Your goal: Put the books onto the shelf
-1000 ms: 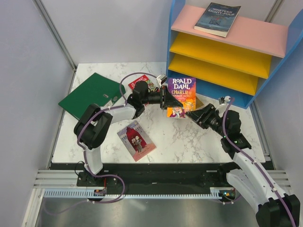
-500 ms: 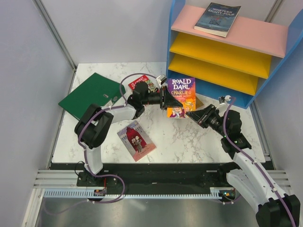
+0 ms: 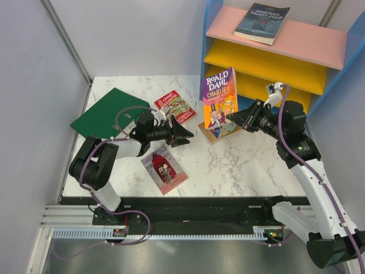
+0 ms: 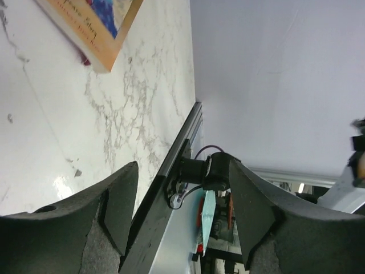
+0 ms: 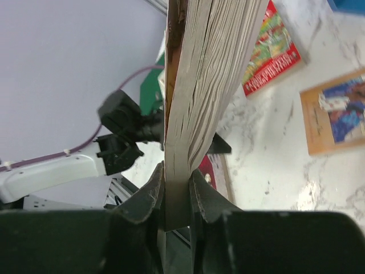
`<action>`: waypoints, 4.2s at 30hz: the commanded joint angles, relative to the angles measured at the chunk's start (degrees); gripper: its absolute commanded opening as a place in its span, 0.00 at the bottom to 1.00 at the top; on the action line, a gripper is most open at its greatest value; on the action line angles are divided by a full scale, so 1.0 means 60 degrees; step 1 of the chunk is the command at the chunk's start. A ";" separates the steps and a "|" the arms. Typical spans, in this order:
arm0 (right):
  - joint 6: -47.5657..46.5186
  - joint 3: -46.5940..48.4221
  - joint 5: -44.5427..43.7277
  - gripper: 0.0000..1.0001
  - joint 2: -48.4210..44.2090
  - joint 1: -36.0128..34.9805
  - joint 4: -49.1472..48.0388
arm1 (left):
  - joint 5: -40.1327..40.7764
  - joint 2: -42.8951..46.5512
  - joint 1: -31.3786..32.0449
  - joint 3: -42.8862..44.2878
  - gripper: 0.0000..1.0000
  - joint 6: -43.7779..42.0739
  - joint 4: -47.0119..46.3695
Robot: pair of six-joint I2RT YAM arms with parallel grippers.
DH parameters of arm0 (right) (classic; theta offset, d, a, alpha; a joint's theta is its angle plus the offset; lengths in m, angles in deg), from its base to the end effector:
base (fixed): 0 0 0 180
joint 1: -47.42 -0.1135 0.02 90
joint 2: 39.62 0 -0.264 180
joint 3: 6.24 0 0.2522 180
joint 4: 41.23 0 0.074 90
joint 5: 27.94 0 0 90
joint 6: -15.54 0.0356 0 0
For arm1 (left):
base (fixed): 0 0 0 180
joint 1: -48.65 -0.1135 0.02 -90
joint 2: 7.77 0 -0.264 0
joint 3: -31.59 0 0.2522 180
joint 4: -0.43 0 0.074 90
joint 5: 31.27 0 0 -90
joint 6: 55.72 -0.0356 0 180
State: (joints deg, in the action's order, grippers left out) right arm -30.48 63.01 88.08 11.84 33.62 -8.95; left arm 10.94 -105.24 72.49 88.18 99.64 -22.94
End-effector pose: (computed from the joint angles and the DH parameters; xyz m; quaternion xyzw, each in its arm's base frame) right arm 0.1888 0.0625 0.3705 0.0675 0.7797 0.4441 0.4363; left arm 0.2989 -0.1609 0.1807 -0.0374 0.7744 -0.6122 0.1555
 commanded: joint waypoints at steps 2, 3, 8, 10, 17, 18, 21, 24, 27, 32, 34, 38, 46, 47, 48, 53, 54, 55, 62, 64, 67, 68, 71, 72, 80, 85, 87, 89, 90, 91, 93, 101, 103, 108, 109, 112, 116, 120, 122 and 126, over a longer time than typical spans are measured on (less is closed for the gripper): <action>-0.1456 0.2264 0.0864 0.00 0.0752 0.0015 0.0164 | 0.0099 0.0410 0.0129 -0.0794 0.72 -0.0977 0.0197; -0.1530 0.2745 0.0747 0.00 0.0856 0.0015 0.0237 | 0.0113 0.0396 0.0144 -0.0926 0.72 -0.0962 0.0037; -0.1370 0.4300 -0.0263 0.00 0.1806 0.0030 0.0589 | 0.0113 0.0454 0.0290 -0.1498 0.71 -0.1079 -0.0097; -0.1223 0.5178 -0.0672 0.00 0.2362 0.0088 0.0706 | 0.0201 0.0556 0.0407 -0.1674 0.72 -0.1138 -0.0097; -0.0433 0.8398 -0.0719 0.00 0.4253 0.0908 0.0882 | 0.0392 0.0703 0.0831 -0.2040 0.72 -0.1168 -0.0068; -0.0287 0.8651 -0.0661 0.00 0.4444 0.1213 0.0868 | 0.0421 0.0732 0.0876 -0.2098 0.72 -0.1167 -0.0082; 0.0445 0.9574 -0.0587 0.00 0.5292 0.1887 0.0795 | 0.0597 0.0908 0.1066 -0.2274 0.71 -0.1167 -0.0068; 0.1250 1.0219 -0.0514 0.00 0.5864 0.2242 0.0342 | 0.0758 0.1040 0.1300 -0.2392 0.72 -0.1240 -0.0053; 0.2072 1.0600 -0.0557 0.00 0.6362 0.2710 -0.0303 | 0.0919 0.1055 0.1549 -0.2523 0.72 -0.1270 -0.0038; 0.2964 1.1406 -0.0777 0.00 0.7154 0.2813 -0.0785 | 0.1226 0.1026 0.2003 -0.2685 0.71 -0.1328 -0.0097; 0.3273 1.1654 -0.0690 0.00 0.7564 0.2871 -0.1122 | 0.1372 0.1040 0.2150 -0.2787 0.70 -0.1314 -0.0184; 0.4107 1.2212 -0.0543 0.00 0.8500 0.3062 -0.1344 | 0.1417 0.1055 0.2355 -0.2817 0.70 -0.1357 -0.0389; 0.4373 1.2081 -0.1099 0.02 0.8825 0.3208 -0.1681 | 0.1519 0.0762 0.2692 -0.2919 0.70 -0.1285 -0.0902; 0.4373 1.2066 -0.1099 0.02 0.8883 0.3223 -0.1681 | 0.1520 0.0660 0.2736 -0.2948 0.70 -0.1255 -0.1004; 0.4402 1.2037 -0.1114 0.02 0.8913 0.3223 -0.1681 | 0.1549 0.0616 0.2751 -0.2978 0.70 -0.1226 -0.1121; 0.4549 1.1700 -0.1041 0.09 0.9015 0.3267 -0.1696 | 0.1476 0.0366 0.2810 -0.3080 0.69 -0.1094 -0.1547; 0.4534 1.1700 -0.0983 0.10 0.9045 0.3282 -0.1696 | 0.1461 0.0337 0.2810 -0.3080 0.69 -0.1094 -0.1562; 0.4578 1.1656 -0.0910 0.15 0.9074 0.3282 -0.1681 | 0.1432 0.0322 0.2810 -0.3066 0.69 -0.1094 -0.1562; 0.4490 1.0822 -0.0835 0.23 0.8739 0.3311 -0.1710 | 0.1432 0.0293 0.2810 -0.3066 0.69 -0.1109 -0.1605; 0.4446 1.0660 -0.0924 0.24 0.8679 0.3340 -0.1740 | 0.1432 0.0279 0.2810 -0.3080 0.69 -0.1109 -0.1635; 0.4446 1.0674 -0.0968 0.25 0.8650 0.3355 -0.1740 | 0.1432 0.0264 0.2810 -0.3095 0.69 -0.1109 -0.1664; 0.4461 1.0689 -0.0982 0.25 0.8693 0.3355 -0.1740 | 0.1417 0.0249 0.2810 -0.3081 0.69 -0.1094 -0.1664; 0.4549 1.0704 -0.0924 0.26 0.8752 0.3370 -0.1740 | 0.1432 0.0220 0.2810 -0.3080 0.69 -0.1094 -0.1693; 0.4563 1.0675 -0.0895 0.29 0.8767 0.3370 -0.1754 | 0.1432 0.0205 0.2810 -0.3095 0.69 -0.1094 -0.1708; 0.4534 0.9914 -0.1011 0.66 0.8284 0.3501 -0.1740 | 0.1388 0.0117 0.2810 -0.3198 0.69 -0.1021 -0.1913; 0.4476 0.9532 -0.0953 0.86 0.7962 0.3633 -0.1652 | 0.1403 0.0073 0.2824 -0.3271 0.68 -0.0962 -0.2030; 0.4344 0.9474 -0.0953 0.98 0.7903 0.3677 -0.1463 | 0.1403 0.0044 0.2810 -0.3300 0.68 -0.0933 -0.2133; 0.4227 0.9401 -0.0953 0.98 0.7786 0.3736 -0.1374 | 0.1373 0.0029 0.2810 -0.3329 0.68 -0.0904 -0.2235; 0.4212 0.9284 -0.0982 0.98 0.7727 0.3779 -0.1330 | 0.1388 0.0029 0.2824 -0.3359 0.68 -0.0889 -0.2250; 0.4183 0.9225 -0.0997 0.98 0.7611 0.3794 -0.1315 | 0.1388 0.0029 0.2824 -0.3388 0.68 -0.0874 -0.2279; 0.4066 0.9035 -0.1026 0.98 0.7464 0.3853 -0.1271 | 0.1403 0.0029 0.2824 -0.3446 0.68 -0.0845 -0.2367; 0.3495 0.8114 -0.0982 0.98 0.6513 0.4044 -0.0746 | 0.1475 -0.0001 0.2824 -0.3579 0.69 -0.0742 -0.2543; 0.2737 0.7820 -0.0997 0.98 0.5956 0.4058 -0.0379 | 0.1563 0.0117 0.2810 -0.3462 0.70 -0.0859 -0.1977; 0.0948 0.5699 -0.0924 0.98 0.4057 0.4015 0.0867 | 0.1797 0.0818 0.2678 -0.2087 0.72 -0.2001 0.0734; 0.0380 0.5201 -0.0895 0.98 0.3702 0.4000 0.0926 | 0.1856 0.0936 0.2620 -0.1867 0.72 -0.2133 0.1565; -0.0298 0.3151 -0.0982 0.98 0.2281 0.3927 0.1205 | 0.2207 0.1668 0.2225 -0.1004 0.74 -0.2514 0.2740; -0.1351 0.0308 -0.0895 0.98 0.0626 0.3678 0.1278 | 0.3390 0.2489 0.1537 -0.0138 0.78 -0.3187 0.5796; -0.1749 -0.1495 -0.0705 0.98 -0.0007 0.3502 0.1380 | 0.4330 0.3163 0.1009 0.0142 0.84 -0.3364 0.7196; -0.1707 -0.2374 -0.0660 0.98 -0.0095 0.3458 0.1308 | 0.5016 0.3456 0.0732 0.0142 0.85 -0.3321 0.7635; -0.1137 -0.3387 -0.0615 0.98 0.0123 0.3107 0.0386 | 0.5591 0.3516 0.0189 0.0171 0.89 -0.3160 0.8032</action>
State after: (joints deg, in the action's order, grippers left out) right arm -37.67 46.02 83.62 12.13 54.18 -1.21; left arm 37.37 -85.16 76.05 87.94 82.66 17.63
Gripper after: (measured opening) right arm 0.982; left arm 0.886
